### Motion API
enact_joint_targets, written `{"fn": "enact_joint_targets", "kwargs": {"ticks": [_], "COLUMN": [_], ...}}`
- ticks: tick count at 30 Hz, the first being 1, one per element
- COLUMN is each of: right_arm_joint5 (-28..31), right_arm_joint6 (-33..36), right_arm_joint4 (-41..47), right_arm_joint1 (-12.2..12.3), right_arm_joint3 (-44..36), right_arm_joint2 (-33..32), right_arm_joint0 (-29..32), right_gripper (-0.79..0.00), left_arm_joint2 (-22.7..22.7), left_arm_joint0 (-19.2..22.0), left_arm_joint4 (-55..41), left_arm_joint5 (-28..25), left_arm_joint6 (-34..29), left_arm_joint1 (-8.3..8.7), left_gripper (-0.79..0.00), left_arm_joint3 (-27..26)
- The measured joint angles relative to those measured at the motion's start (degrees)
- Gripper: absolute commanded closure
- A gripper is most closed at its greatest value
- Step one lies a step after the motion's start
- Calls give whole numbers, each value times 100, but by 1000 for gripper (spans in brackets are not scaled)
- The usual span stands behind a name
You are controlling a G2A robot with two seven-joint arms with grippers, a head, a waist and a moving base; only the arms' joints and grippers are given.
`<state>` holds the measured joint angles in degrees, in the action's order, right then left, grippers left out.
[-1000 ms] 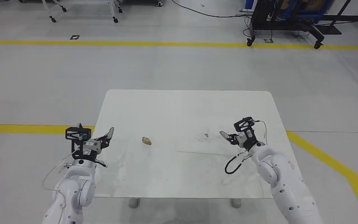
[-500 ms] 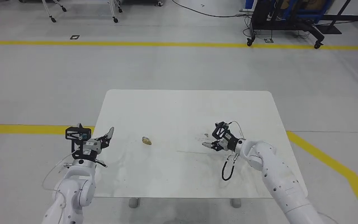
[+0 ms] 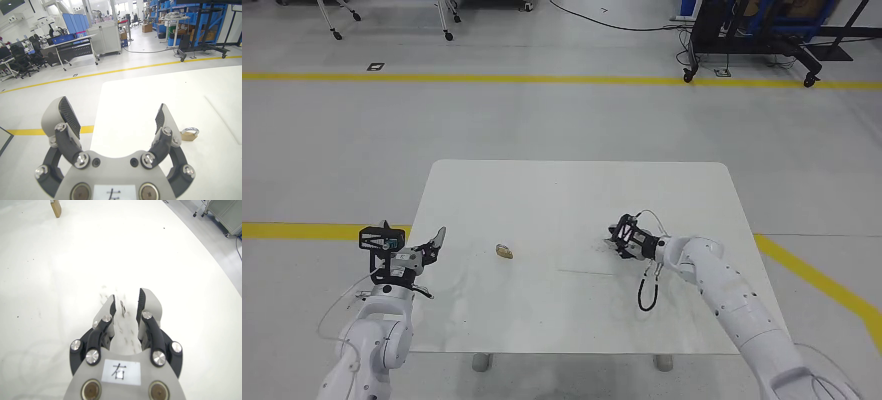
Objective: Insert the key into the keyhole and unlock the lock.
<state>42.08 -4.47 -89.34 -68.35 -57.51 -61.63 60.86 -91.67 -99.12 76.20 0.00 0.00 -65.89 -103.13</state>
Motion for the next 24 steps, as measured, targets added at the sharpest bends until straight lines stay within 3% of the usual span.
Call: {"fn": "enact_joint_targets", "kwargs": {"ticks": [24], "right_arm_joint5": [19], "right_arm_joint6": [-769], "right_arm_joint4": [-711], "right_arm_joint1": [165], "right_arm_joint3": [-481], "right_arm_joint2": [25], "right_arm_joint0": [234], "right_gripper": [0], "left_arm_joint2": [0], "left_arm_joint0": [0], "left_arm_joint4": [0], "left_arm_joint5": [0], "left_arm_joint6": [0], "left_arm_joint1": [0], "left_gripper": [-785], "left_arm_joint3": [0]}}
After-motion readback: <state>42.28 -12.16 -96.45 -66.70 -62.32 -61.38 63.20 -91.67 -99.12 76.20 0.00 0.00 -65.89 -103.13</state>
